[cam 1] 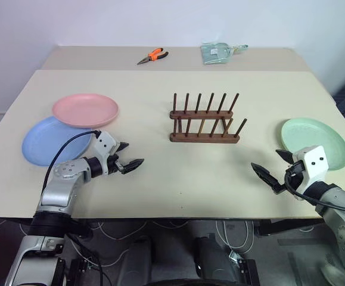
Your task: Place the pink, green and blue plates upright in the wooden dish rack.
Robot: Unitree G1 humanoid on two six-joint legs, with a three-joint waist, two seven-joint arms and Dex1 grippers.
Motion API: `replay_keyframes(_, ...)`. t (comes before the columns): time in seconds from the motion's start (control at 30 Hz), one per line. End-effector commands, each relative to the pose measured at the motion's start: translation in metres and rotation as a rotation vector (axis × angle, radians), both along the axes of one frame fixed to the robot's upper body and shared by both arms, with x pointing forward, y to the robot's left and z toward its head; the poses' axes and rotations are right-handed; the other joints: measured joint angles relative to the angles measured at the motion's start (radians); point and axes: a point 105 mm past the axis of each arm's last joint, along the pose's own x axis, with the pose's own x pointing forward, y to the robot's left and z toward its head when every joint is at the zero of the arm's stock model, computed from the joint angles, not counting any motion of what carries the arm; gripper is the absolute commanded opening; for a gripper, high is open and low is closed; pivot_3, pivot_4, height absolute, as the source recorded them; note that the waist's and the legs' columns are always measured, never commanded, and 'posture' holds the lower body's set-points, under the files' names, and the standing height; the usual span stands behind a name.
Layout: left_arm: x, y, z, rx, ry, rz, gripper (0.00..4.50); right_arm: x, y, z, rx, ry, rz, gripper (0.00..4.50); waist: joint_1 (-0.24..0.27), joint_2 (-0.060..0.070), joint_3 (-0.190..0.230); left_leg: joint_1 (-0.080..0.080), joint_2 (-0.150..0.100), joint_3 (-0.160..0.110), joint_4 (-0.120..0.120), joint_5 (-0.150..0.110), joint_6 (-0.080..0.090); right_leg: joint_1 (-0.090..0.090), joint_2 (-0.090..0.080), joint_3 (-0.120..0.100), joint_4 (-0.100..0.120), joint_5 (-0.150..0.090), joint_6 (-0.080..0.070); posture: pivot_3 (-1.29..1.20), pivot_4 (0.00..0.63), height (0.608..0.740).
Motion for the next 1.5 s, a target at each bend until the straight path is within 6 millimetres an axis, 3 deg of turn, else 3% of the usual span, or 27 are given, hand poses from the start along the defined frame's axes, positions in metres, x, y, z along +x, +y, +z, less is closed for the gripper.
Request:
replay_keyframes(0.03, 0.003, -0.006, 0.013, -0.003, -0.048, -0.027, 4.47, -0.001, 0.004, 0.008, -0.037, -0.038, 0.004, 4.50, 0.000, 0.000, 0.000, 0.000, 0.000, 0.000, 0.000, 0.000, 0.000, 0.000, 0.000, 0.000, 0.000, 0.000, 0.000, 0.00, 0.150, 0.732)
replay_keyframes(0.2, 0.003, -0.008, 0.014, 0.005, -0.055, -0.040, 4.47, 0.000, 0.009, 0.004, -0.047, -0.043, 0.003, 4.50, 0.000, 0.000, 0.000, 0.000, 0.000, 0.000, 0.000, 0.000, 0.000, 0.000, 0.000, 0.000, 0.000, 0.000, 0.000, 0.00, 0.150, 0.732)
replay_keyframes(0.37, 0.008, -0.025, 0.019, -0.023, -0.035, -0.135, 4.47, 0.000, 0.024, 0.002, 0.033, -0.015, 0.066, 4.50, 0.001, 0.000, 0.000, 0.000, 0.000, 0.000, 0.001, 0.000, 0.000, 0.000, 0.000, 0.000, 0.000, 0.000, 0.000, 0.00, 0.150, 0.732)
replay_keyframes(0.57, 0.034, -0.065, 0.013, 0.063, -0.035, -0.270, 4.47, 0.007, 0.038, 0.007, 0.016, -0.044, 0.084, 4.50, 0.004, 0.000, 0.000, -0.001, -0.003, 0.000, 0.002, 0.000, 0.000, 0.000, 0.000, 0.000, 0.001, 0.000, 0.000, 0.00, 0.150, 0.732)
replay_keyframes(0.77, 0.056, -0.122, 0.007, 0.122, -0.037, -0.370, 4.47, 0.009, 0.045, 0.014, 0.004, -0.089, 0.062, 4.50, 0.003, -0.002, 0.001, -0.004, -0.004, -0.001, 0.003, 0.000, 0.000, -0.001, 0.000, -0.001, 0.001, 0.000, 0.002, 0.00, 0.150, 0.732)
replay_keyframes(0.97, 0.066, -0.149, 0.004, 0.157, -0.024, -0.355, 4.47, -0.002, 0.041, 0.010, -0.018, -0.091, 0.009, 4.50, 0.002, -0.003, 0.001, -0.004, -0.004, -0.002, 0.003, 0.000, 0.001, -0.002, 0.000, -0.001, 0.002, 0.002, 0.007, 0.00, 0.150, 0.732)
replay_keyframes(1.23, 0.063, -0.146, 0.002, 0.154, -0.030, -0.388, 0.80, -0.006, 0.039, 0.009, -0.048, -0.093, -0.018, 4.50, 0.000, -0.002, 0.001, -0.004, -0.004, -0.002, 0.004, 0.000, 0.000, -0.001, 0.000, -0.001, 0.003, 0.002, 0.006, 0.00, 0.150, 0.732)
replay_keyframes(1.43, 0.049, -0.143, 0.009, 0.111, -0.051, -0.529, 0.78, -0.007, 0.037, 0.008, -0.066, -0.082, -0.008, 4.50, 0.001, -0.002, 0.001, -0.004, -0.004, -0.002, 0.003, 0.000, 0.000, -0.001, 0.000, -0.001, 0.003, 0.002, 0.007, 0.00, 0.150, 0.732)
replay_keyframes(1.5, 0.035, -0.137, 0.009, 0.127, -0.051, -0.659, 0.78, -0.012, 0.029, 0.004, -0.077, -0.043, -0.002, 4.50, 0.001, -0.002, 0.001, -0.003, -0.004, -0.002, 0.003, 0.000, 0.000, -0.001, 0.000, -0.001, 0.003, 0.002, 0.006, 0.00, 0.150, 0.732)
